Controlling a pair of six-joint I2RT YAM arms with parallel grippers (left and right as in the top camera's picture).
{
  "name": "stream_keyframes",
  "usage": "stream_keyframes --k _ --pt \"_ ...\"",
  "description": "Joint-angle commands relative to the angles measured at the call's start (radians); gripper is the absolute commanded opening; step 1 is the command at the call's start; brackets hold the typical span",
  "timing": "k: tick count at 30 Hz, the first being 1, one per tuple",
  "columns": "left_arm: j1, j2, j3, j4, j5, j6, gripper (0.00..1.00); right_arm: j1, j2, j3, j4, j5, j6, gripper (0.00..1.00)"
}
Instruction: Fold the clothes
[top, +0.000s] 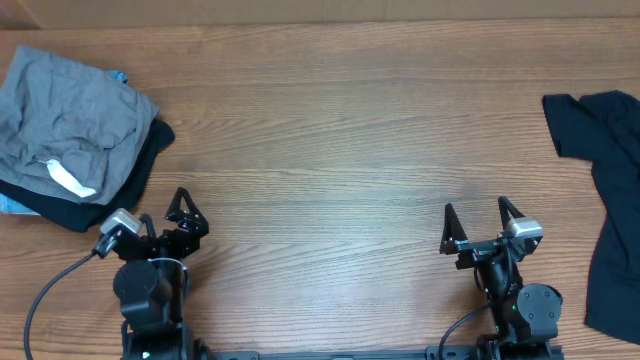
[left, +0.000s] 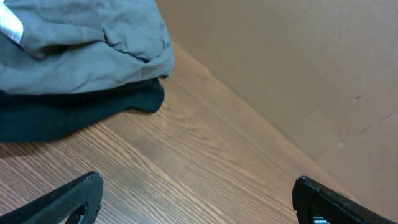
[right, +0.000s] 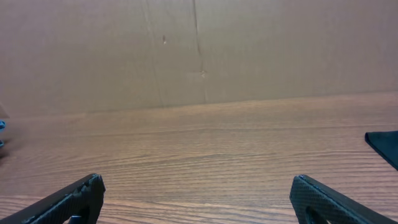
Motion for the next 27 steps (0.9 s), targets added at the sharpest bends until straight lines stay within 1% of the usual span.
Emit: stream_keyframes --k 1,9,13,17,21,22,25,27 --pt "0.004 -0.041 -0.058 0.031 -0.005 -0.005 1.00 -0.003 -0.012 -0.010 0.005 0.009 0.005 1.00" --pt "-0.002 -0.133 -0.141 0.046 -0.005 0.004 1.00 -0.003 -0.012 -0.010 0.005 0.009 0.005 1.00" --pt "-0.040 -0.169 -0.153 0.041 -0.025 0.116 1.00 -0.003 -0.012 -0.010 0.005 0.009 0.005 1.00" --pt "-0.079 -0.219 -0.154 0.023 -0.068 0.185 1.00 -0.003 -0.012 -0.010 0.005 0.009 0.005 1.00" --pt "-0.081 -0.291 -0.154 -0.040 -0.070 0.276 1.00 -0.003 -0.012 -0.010 0.005 0.009 0.005 1.00" --pt "-0.081 -0.315 -0.154 -0.063 -0.063 0.304 1.00 -0.003 -0.012 -0.010 0.005 0.010 0.005 1.00" --pt "-0.082 -0.362 -0.154 -0.066 0.009 0.435 1.00 -0.003 -0.012 -0.010 0.005 0.009 0.005 1.00" --pt "-0.092 -0.380 -0.154 -0.066 0.016 0.475 1.00 -0.003 -0.012 -0.010 0.005 0.009 0.005 1.00"
